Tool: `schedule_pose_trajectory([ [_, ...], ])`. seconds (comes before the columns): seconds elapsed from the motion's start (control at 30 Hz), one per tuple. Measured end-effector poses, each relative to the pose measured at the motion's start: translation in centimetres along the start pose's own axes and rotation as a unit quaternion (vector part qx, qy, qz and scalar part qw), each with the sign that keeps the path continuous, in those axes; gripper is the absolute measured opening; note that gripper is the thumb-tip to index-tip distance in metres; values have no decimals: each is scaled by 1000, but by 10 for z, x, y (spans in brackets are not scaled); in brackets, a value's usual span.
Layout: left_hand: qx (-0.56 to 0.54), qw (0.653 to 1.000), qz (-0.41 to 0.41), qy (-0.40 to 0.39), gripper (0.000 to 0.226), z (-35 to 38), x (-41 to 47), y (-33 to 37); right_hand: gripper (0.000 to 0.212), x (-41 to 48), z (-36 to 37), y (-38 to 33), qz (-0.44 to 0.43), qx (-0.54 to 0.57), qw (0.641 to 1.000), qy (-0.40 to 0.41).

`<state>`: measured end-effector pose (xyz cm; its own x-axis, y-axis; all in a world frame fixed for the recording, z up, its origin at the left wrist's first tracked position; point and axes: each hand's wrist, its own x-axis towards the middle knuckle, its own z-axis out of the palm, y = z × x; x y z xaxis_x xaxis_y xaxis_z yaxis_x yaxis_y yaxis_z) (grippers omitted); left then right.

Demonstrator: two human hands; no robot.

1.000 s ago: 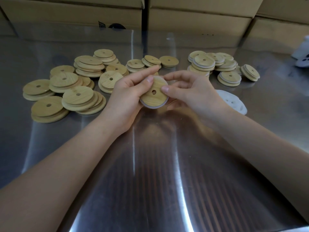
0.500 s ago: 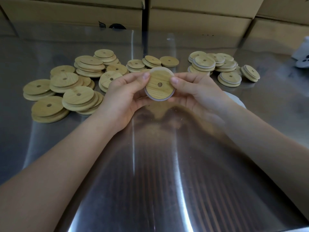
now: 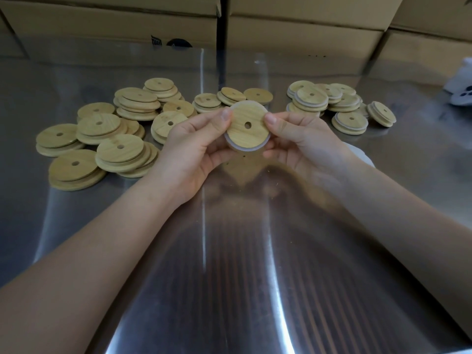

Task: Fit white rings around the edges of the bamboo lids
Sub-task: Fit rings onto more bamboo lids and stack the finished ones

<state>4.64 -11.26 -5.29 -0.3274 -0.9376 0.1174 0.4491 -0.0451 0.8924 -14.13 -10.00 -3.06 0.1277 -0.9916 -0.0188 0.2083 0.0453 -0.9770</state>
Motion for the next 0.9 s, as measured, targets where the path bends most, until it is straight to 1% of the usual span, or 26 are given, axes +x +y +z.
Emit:
schedule_pose_trajectory([
  [0.07, 11, 1000, -11, -10, 37, 1, 0, 0, 30, 1, -1, 0, 7, 15, 1000, 8],
  [0.2, 37, 999, 2, 9, 47, 0, 0, -2, 30, 1, -2, 2, 7, 12, 1000, 4],
  [0.33, 51, 998, 14, 24, 45, -1, 0, -1, 32, 0, 2, 5, -10, -18, 1000, -3],
  [0.47, 81, 996, 31, 21, 42, -3, 2, -1, 29, -1, 2, 3, -7, -33, 999, 11],
  [0.67, 95, 994, 33, 30, 45, -3, 1, -2, 27, -3, 4, 2, 33, -17, 999, 15],
  [0.73, 118, 991, 36, 46, 46, -1, 0, -3, 31, -3, 4, 2, 34, 1, 999, 32],
  [0.8, 137, 987, 43, 73, 39, 1, 0, -4, 33, -2, 3, 0, 23, 15, 999, 46],
  [0.9, 191, 974, 66, 104, 19, 0, 0, -3, 22, 0, -4, -5, 18, -9, 998, 60],
])
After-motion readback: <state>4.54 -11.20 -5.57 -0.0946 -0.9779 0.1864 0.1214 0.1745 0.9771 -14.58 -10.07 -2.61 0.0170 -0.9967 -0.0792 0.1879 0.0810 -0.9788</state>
